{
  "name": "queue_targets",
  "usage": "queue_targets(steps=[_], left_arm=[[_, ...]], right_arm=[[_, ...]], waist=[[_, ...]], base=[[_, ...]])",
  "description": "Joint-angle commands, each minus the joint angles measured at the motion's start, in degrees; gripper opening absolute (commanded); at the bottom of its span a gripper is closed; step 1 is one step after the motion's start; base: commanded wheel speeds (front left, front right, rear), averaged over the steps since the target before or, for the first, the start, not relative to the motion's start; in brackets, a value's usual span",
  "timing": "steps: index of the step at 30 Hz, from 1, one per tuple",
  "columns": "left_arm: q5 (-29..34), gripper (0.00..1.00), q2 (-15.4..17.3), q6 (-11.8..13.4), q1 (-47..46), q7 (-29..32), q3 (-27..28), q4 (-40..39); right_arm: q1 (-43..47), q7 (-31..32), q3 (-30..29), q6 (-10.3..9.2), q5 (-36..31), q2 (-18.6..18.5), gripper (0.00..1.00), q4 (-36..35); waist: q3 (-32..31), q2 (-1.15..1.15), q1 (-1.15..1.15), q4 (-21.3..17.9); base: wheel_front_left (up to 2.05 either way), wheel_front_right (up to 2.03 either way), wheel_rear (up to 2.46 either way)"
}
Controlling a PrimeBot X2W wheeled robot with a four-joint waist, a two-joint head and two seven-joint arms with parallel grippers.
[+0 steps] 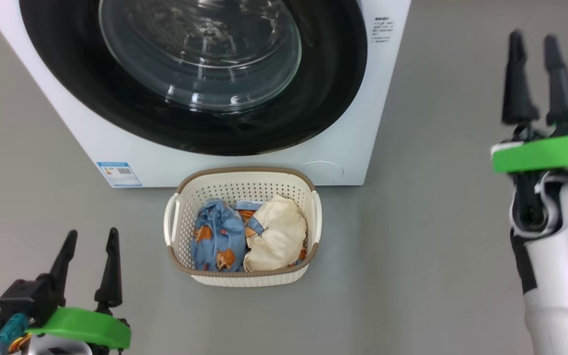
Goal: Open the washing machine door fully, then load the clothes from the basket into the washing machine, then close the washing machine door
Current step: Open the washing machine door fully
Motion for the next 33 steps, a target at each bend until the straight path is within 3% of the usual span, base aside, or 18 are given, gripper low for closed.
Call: queue_targets(steps=[1, 4, 5, 7, 9, 14, 20, 33], left_arm=[[-0.2, 1.00, 1.5, -0.1, -2.6, -0.8, 1.8, -1.6], [-0.4, 1.00, 1.6, -0.1, -2.9, -0.8, 1.5, -1.5], [-0.4, 1.00, 1.6, -0.1, -3.1, -0.8, 1.4, -1.5], [-0.5, 1.00, 1.5, -0.1, -3.4, -0.8, 1.3, -1.6], [-0.4, 1.00, 1.4, -0.1, -3.7, -0.8, 1.3, -1.8], [-0.5, 1.00, 1.2, -0.1, -4.5, -0.8, 0.7, -1.9], [-0.8, 1.00, 0.9, -0.1, -5.7, -0.8, 0.2, -1.9], [-0.9, 1.00, -0.7, -0.1, -7.8, -0.8, -0.2, -3.2]], right_arm=[[-2.5, -0.3, 0.5, 0.10, 1.4, 0.8, 1.00, -1.4], [-4.9, -0.2, -2.1, 0.10, 8.2, 1.9, 1.00, -0.2], [-5.8, -0.2, -3.0, 0.10, 10.7, 2.2, 0.85, 0.4], [-7.2, -0.1, -5.0, 0.10, 15.6, 2.7, 0.36, 2.0], [-8.5, 0.3, -6.7, 0.10, 20.5, 3.1, 0.00, 3.7], [-11.4, 2.3, -9.4, 0.10, 29.7, 3.4, 0.00, 8.2], [-17.9, 6.9, -11.9, 0.10, 34.3, 3.4, 0.00, 14.8], [-37.6, 22.4, -15.1, 0.10, 29.9, -2.4, 0.00, 34.0]], waist=[[0.7, 0.00, 0.00, 0.7], [1.4, 0.00, 0.00, 1.3], [1.7, 0.00, 0.00, 1.5], [2.2, 0.00, 0.00, 1.9], [2.7, 0.00, 0.00, 2.4], [4.2, 0.00, 0.00, 3.6], [6.4, 0.00, 0.00, 4.7], [10.8, 0.00, 0.00, 6.3]], base=[[0.00, 0.00, 0.00], [0.00, 0.00, 0.00], [0.00, 0.00, 0.00], [0.00, 0.00, 0.00], [0.00, 0.00, 0.00], [0.00, 0.00, 0.00], [0.00, 0.00, 0.00], [0.00, 0.00, 0.00]])
